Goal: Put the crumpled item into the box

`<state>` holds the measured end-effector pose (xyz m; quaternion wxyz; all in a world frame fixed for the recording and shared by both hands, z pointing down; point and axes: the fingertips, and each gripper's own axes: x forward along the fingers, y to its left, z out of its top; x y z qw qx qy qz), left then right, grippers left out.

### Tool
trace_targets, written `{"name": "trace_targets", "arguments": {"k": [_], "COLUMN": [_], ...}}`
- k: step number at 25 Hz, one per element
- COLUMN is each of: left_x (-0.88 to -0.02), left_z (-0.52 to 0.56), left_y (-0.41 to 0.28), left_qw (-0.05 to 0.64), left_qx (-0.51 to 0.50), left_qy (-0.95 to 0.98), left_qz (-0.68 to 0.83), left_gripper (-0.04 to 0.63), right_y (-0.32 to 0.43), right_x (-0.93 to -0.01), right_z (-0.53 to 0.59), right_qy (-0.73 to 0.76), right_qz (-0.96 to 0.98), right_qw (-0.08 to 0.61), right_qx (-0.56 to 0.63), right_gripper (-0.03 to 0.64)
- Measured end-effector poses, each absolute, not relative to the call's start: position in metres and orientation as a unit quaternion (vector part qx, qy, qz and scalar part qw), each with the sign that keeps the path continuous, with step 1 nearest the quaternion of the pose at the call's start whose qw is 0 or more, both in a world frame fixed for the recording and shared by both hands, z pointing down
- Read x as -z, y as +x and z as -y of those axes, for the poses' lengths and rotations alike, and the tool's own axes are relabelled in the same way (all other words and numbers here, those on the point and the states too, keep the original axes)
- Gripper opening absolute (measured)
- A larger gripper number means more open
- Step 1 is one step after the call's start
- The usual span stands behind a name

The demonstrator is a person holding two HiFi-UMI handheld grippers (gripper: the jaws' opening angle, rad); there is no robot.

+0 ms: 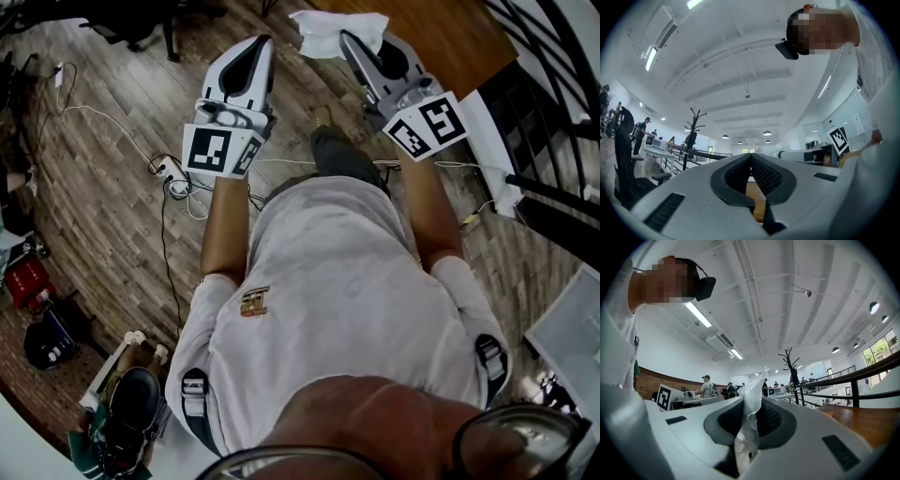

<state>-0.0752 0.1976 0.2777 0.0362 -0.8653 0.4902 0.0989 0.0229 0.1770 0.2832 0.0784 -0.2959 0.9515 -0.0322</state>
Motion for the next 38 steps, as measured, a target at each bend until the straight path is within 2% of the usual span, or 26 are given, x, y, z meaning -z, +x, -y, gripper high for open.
{"name": "trace_targets", "arguments": {"k": [9, 16, 23, 38], "left_x": [-0.28, -0.283, -0.278, -0.308], "left_z": [-0.138, -0.034, 0.021, 0.153], "left_y": [-0.068, -0.05, -0.041, -0.051], "left_qw": [0.036, 0.031, 0.035, 0.03], "left_qx": [-0.094, -0.079, -0.069, -0.044], "left_qy": [-0.865, -0.863, -0.858, -0.848], "left_qz": [-0.492, -0.498, -0.508, -0.528], "left_gripper": [0.02, 0.02, 0.02, 0.02], "right_y": [0.035, 0.054, 0.066, 0.051], "right_x": [-0.286, -0.292, -0.29, -0.333], "right_z": [-0.117, -0.009, 0.045, 0.186], "right_qy": [-0.301, -0.304, -0.307, -0.329], "right_qz": [-0.95, -0.948, -0.947, -0.939], "right_qw": [0.079, 0.075, 0.071, 0.029], "right_qx": [0.036, 0.052, 0.053, 0.092], "right_gripper": [0.067, 0.067, 0.067, 0.067]}}
